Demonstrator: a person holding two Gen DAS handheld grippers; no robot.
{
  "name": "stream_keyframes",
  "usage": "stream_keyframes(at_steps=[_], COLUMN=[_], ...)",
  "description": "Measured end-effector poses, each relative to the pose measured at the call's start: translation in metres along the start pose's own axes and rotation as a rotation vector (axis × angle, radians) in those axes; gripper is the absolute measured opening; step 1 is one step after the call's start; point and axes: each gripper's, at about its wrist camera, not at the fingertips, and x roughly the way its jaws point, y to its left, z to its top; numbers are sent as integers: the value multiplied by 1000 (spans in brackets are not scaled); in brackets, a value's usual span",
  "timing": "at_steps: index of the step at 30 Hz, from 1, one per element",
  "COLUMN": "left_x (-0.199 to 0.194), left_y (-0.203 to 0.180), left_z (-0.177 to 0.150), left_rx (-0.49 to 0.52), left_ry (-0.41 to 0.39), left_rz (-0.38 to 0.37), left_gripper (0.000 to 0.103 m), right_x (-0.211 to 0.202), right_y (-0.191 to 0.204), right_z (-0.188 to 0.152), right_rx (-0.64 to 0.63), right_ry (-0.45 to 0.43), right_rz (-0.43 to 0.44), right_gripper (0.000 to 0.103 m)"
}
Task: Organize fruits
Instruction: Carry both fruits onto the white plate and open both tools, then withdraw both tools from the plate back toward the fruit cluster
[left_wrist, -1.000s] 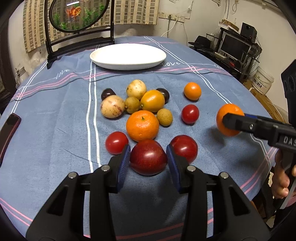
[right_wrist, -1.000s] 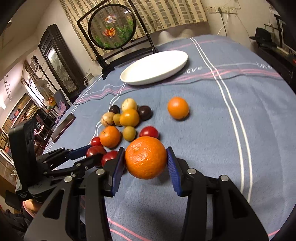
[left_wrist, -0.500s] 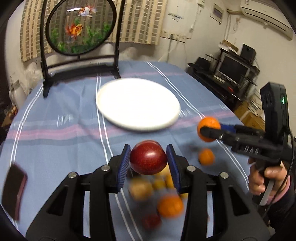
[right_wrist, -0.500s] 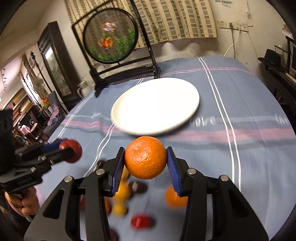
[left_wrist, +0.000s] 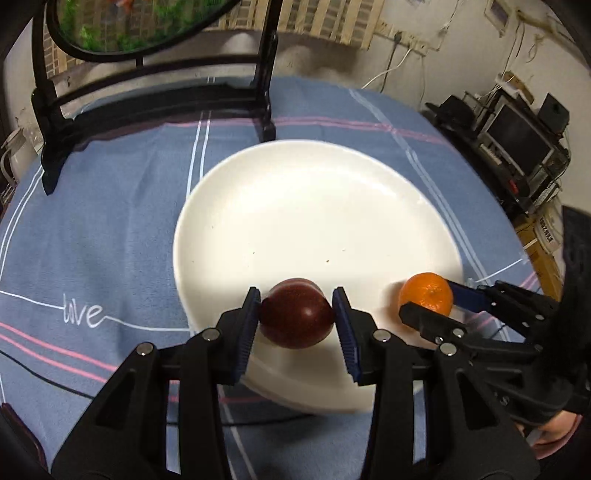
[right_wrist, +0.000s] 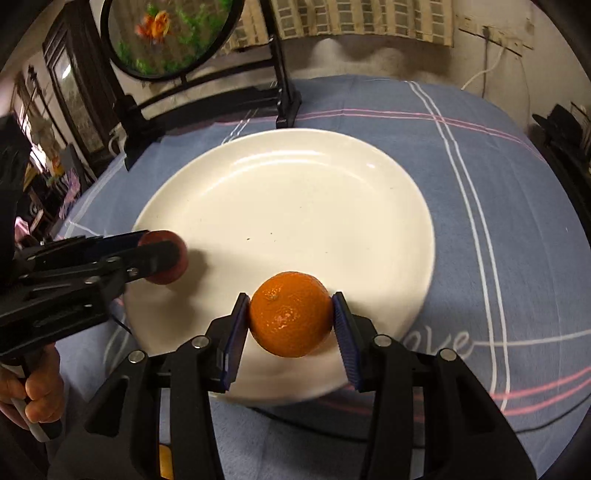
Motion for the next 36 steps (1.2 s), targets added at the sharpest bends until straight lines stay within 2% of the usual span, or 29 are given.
stream_keyframes(at_steps=[4, 5, 8, 10, 12, 14, 17, 19, 23, 29, 32, 36], left_x=[9, 7, -5, -23, -41, -68, -98, -111, -129, -141, -141, -143], left_y=[-2, -4, -8, -10, -10, -9, -9, -10, -13, -1, 3, 0], left_z=[-1, -2, 0, -2, -6, -19, -47, -69, -126, -199, -227, -249], left_rx=[17, 22, 33, 43, 37, 19, 16, 21, 74, 22, -18, 3], left_ry=[8, 6, -35, -77, -107, -159, -195, -211, -190, -152, -120, -122], left_rz=[22, 21, 41, 63, 70, 68, 49, 53, 119, 76, 83, 30], left_gripper=[43, 45, 70, 74, 88, 93, 98, 100, 100, 101, 101, 101], right_x=[3, 3, -3, -14, -33, -55, -93, -108, -130, -142, -140, -140], right_y=[3, 4, 5, 6, 8, 10, 18, 25, 44, 72, 79, 90], right_z=[0, 0, 1, 0, -5, -14, -49, -73, -131, -201, -215, -225], right_rx=[-16, -22, -25, -28, -27, -19, -9, -9, -31, -87, -101, -132], right_ry=[15, 15, -3, -21, -50, -91, -157, -174, -171, -153, -125, -122], right_rz=[-10, -10, -34, -42, -52, -47, -28, -25, 2, 76, 77, 105], right_gripper=[46, 51, 61, 61, 61, 68, 68, 68, 68, 68, 68, 68])
